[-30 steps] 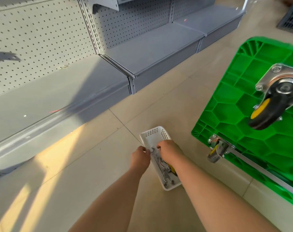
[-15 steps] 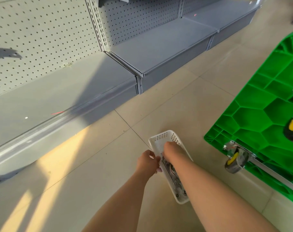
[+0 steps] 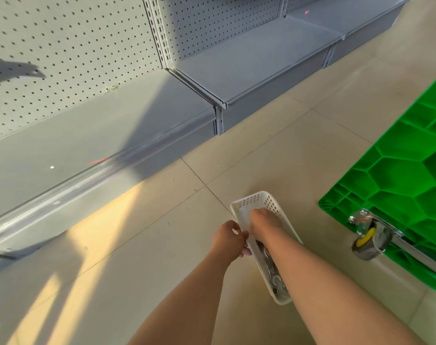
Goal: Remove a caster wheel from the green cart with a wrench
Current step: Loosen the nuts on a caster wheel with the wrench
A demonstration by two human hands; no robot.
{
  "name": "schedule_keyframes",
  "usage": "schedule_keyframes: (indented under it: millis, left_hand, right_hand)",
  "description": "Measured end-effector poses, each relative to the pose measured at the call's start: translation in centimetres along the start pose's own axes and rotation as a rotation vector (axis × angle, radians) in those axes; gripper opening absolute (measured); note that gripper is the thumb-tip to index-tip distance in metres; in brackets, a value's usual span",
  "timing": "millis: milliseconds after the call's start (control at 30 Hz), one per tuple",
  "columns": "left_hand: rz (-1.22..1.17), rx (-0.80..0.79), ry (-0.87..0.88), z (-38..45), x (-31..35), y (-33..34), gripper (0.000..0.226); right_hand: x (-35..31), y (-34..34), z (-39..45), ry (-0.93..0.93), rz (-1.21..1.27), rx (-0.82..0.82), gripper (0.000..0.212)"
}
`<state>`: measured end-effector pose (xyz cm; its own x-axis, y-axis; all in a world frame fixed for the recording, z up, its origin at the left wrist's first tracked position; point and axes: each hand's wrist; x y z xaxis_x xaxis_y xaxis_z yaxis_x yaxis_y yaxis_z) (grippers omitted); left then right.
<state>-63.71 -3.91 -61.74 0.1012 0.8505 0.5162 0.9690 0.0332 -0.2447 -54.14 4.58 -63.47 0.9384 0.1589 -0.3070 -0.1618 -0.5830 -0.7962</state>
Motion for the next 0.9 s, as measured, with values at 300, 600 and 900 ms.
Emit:
schedule_keyframes:
  millis: [300,600,900]
  left_hand:
    - [0.375,0.244,0.078,-2.2,1.9,-0.4,0.043]
    - [0.358,0.229,0.438,-10.9,8.8,0.1,0.022]
    - [0.228,0.004,0.701,-21.7,16.4,0.1,0.003]
  right_hand:
    - [1.0,-3.3,-3.7,-0.216,0.155,0.3,0.023]
    - [0.5,-12.5,-13.4,-0.514,0.191,0.569,0.02]
    - [3.6,-22.2,-24.3,-0.526,0.235,0.719,0.039]
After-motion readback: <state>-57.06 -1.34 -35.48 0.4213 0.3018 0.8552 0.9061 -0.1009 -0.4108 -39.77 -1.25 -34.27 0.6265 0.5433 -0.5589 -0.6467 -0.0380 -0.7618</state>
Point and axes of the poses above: each hand's wrist, its own z-axis towards the middle knuckle, its own y-axis out of the palm, x = y × z, and after that the axes turned 14 degrees about -y, right-handed
